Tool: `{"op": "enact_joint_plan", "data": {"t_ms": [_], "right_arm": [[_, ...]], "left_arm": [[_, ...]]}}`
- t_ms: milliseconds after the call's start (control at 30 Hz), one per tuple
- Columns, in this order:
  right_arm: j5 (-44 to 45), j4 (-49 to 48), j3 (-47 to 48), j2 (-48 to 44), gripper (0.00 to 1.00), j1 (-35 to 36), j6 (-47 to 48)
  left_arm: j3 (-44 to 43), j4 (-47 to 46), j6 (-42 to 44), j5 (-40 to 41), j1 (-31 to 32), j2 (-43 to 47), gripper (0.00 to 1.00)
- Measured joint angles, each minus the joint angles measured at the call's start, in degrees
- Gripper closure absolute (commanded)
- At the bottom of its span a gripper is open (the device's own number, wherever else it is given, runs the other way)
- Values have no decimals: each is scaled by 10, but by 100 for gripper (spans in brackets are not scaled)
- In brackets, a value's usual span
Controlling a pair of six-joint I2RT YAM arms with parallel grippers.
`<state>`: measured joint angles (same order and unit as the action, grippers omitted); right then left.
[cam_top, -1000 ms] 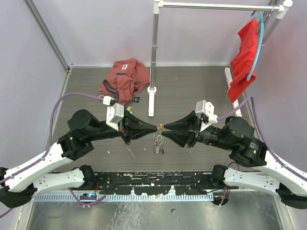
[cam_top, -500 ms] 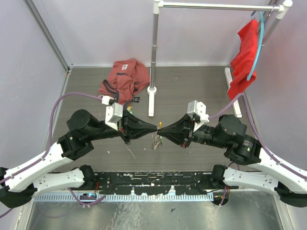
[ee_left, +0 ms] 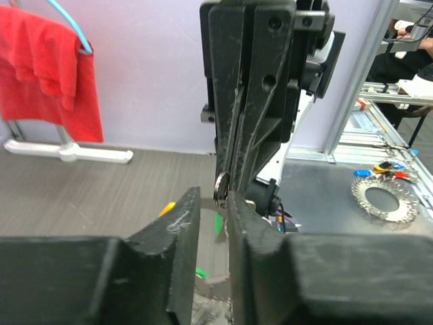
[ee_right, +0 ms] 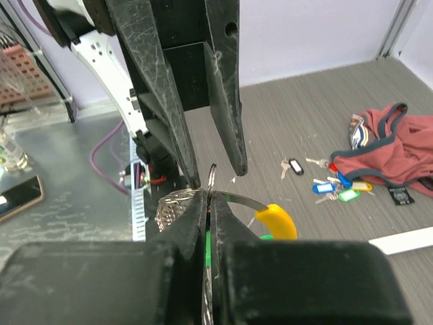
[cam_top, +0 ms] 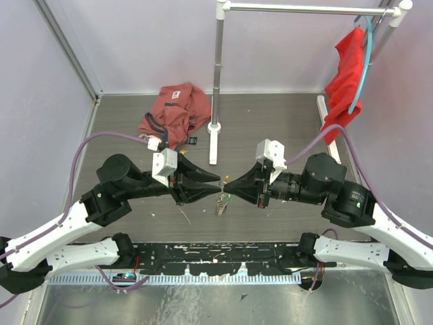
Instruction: Put the keys on the keyring
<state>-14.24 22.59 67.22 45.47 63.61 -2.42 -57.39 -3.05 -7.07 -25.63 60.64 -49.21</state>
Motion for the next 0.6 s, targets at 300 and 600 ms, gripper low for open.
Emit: {"op": "enact_joint_plan", "data": {"t_ms": [300, 600], "right_arm": [[-16, 252, 210, 118, 99, 0, 63], [-16, 401, 257, 196, 99, 0, 104]], "left_arm": [[-58, 115, 61, -3, 0, -13, 55], [-70, 174, 94, -24, 0, -39, 55]]}}
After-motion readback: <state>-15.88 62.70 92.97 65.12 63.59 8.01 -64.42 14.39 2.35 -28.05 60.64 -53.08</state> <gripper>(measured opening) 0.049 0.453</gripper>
